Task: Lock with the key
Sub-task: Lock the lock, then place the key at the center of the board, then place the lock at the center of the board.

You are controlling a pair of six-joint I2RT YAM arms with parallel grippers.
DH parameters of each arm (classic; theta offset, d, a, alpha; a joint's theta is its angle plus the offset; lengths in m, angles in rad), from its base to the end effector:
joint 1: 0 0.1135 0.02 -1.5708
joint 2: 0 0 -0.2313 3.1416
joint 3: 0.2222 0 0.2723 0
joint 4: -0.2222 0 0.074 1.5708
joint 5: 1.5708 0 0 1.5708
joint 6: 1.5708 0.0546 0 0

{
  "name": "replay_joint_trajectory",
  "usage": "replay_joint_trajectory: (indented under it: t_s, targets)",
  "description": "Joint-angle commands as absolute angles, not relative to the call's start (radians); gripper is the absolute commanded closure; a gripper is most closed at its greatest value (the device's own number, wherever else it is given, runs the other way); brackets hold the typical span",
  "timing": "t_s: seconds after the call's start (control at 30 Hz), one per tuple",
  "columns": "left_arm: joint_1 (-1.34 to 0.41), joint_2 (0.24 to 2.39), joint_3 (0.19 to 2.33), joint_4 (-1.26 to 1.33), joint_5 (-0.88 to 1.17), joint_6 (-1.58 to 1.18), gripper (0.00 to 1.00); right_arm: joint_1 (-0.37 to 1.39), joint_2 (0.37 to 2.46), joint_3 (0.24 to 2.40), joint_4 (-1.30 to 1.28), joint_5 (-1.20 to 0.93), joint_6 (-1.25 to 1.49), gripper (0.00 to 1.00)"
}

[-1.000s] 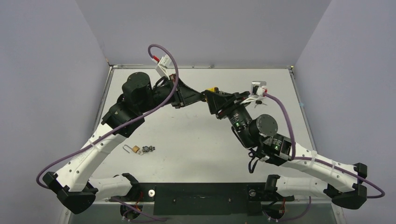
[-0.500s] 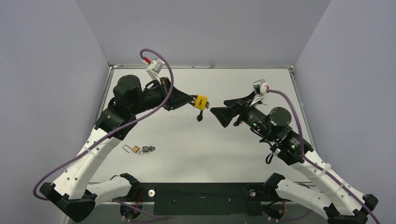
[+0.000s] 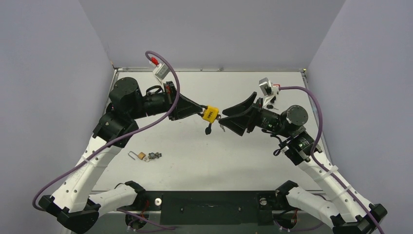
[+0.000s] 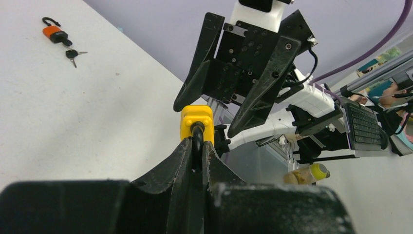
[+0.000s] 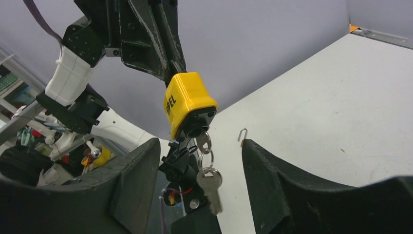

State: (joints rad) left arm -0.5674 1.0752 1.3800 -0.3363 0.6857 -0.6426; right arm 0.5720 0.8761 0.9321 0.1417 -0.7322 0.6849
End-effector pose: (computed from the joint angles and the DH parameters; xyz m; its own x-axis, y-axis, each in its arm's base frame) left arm 0.2020 -0.1697 0.4503 -0.5904 -0.1737 -0.7882 0.7444 0.2603 -0.6149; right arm 0.1872 0.1639 0.3885 -0.4754 0.2535 -0.8425 -0.8431 0.1422 0.5186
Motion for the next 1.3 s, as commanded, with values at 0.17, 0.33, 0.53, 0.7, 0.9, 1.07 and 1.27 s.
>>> replay_joint_trajectory:
  t_s: [0.17, 0.33, 0.53, 0.7, 0.9, 1.07, 1.27]
  targets:
    - [-0.559, 1.046, 1.459, -0.214, 0.752, -0.684, 1.00, 0.665, 0.902, 1.001, 0.133, -0.750, 0.607, 0.51]
    - [-0.560, 1.045, 1.469, -0.219, 0.749, -0.688, 1.00, 0.673, 0.889, 0.997, 0.100, -0.728, 0.587, 0.67]
    - [-0.555, 1.044, 1.467, -0.222, 0.748, -0.690, 1.00, 0.669, 0.875, 0.995, 0.081, -0.708, 0.580, 0.89]
    - [-0.543, 1.045, 1.464, -0.225, 0.738, -0.689, 1.00, 0.652, 0.861, 0.988, 0.063, -0.686, 0.574, 1.00]
    - [-0.462, 1.048, 1.442, -0.172, 0.763, -0.726, 1.00, 0.605, 0.824, 0.943, 0.040, -0.669, 0.560, 1.00]
    - [-0.408, 1.060, 1.421, -0.106, 0.806, -0.765, 1.00, 0.586, 0.800, 0.897, -0.012, -0.620, 0.531, 1.00]
    - [-0.396, 1.071, 1.329, -0.003, 0.769, -0.838, 1.00, 0.556, 0.806, 0.866, -0.116, -0.469, 0.519, 1.00]
